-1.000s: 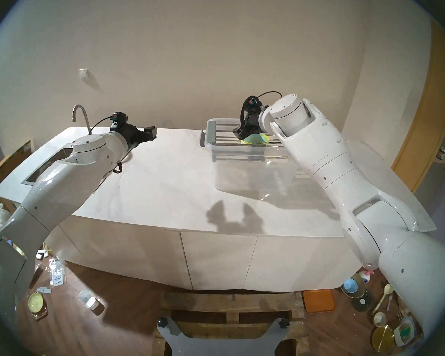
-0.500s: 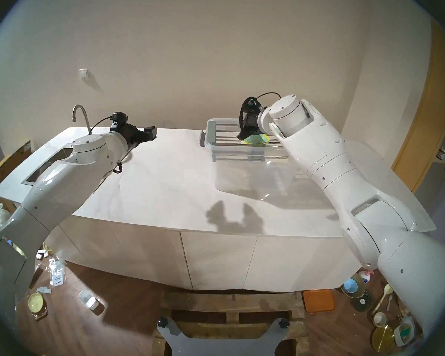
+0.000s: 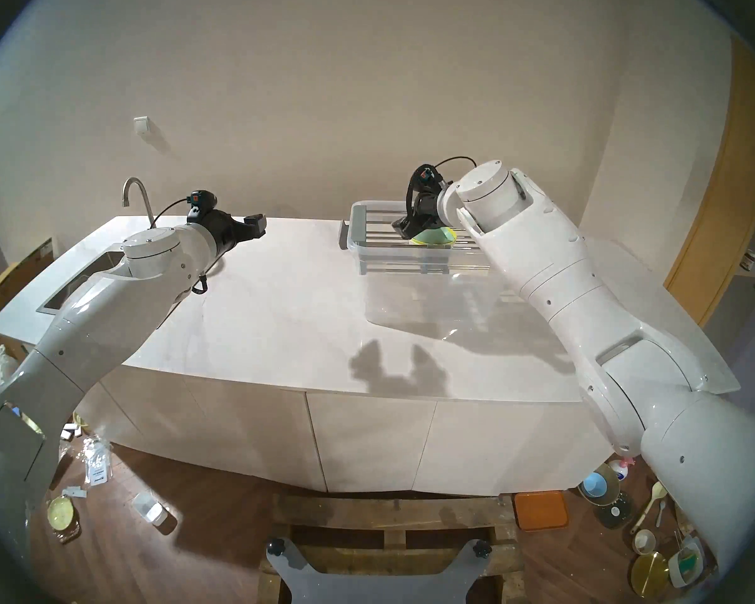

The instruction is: Place the plate or bowl neatly into the plate slot of the drying rack

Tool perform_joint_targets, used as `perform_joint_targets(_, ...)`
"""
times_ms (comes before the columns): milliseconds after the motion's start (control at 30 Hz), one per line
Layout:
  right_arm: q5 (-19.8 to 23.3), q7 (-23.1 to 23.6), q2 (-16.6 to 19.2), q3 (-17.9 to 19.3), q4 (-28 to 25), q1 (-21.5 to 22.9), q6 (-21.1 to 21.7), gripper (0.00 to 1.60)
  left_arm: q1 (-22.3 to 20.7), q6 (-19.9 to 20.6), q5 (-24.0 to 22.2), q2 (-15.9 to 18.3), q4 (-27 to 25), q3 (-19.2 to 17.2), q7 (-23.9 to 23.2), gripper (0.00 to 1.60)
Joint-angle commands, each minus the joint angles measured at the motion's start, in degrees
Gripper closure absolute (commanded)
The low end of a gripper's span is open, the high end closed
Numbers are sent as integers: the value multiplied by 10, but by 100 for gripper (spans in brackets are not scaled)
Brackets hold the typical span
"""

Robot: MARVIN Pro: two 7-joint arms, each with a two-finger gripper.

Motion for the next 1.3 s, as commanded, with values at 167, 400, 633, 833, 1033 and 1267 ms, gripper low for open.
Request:
perform_joint_targets(167, -2, -1, -8, 3, 5, 23, -8, 31, -18, -4, -1, 1, -9, -11, -5, 0)
perform_joint_targets(400, -1, -1, -10, 3, 14, 21, -10, 56, -18, -4, -1, 1, -9, -11, -5, 0)
perform_joint_targets(633, 0, -2, -5, 5, 8, 12, -7, 71, -18, -4, -1, 1, -9, -11, -5, 0)
perform_joint_targets(833, 2, -3, -3, 9, 1, 5, -3, 83, -18, -4, -1, 1, -9, -11, -5, 0)
perform_joint_targets(1033, 1, -4, -2, 12, -3, 4, -3, 85, -18, -4, -1, 1, -9, -11, -5, 0)
perform_joint_targets(1267, 2, -3, -2, 19, -16, 12, 2, 0, -18, -4, 0, 1, -9, -11, -4, 0)
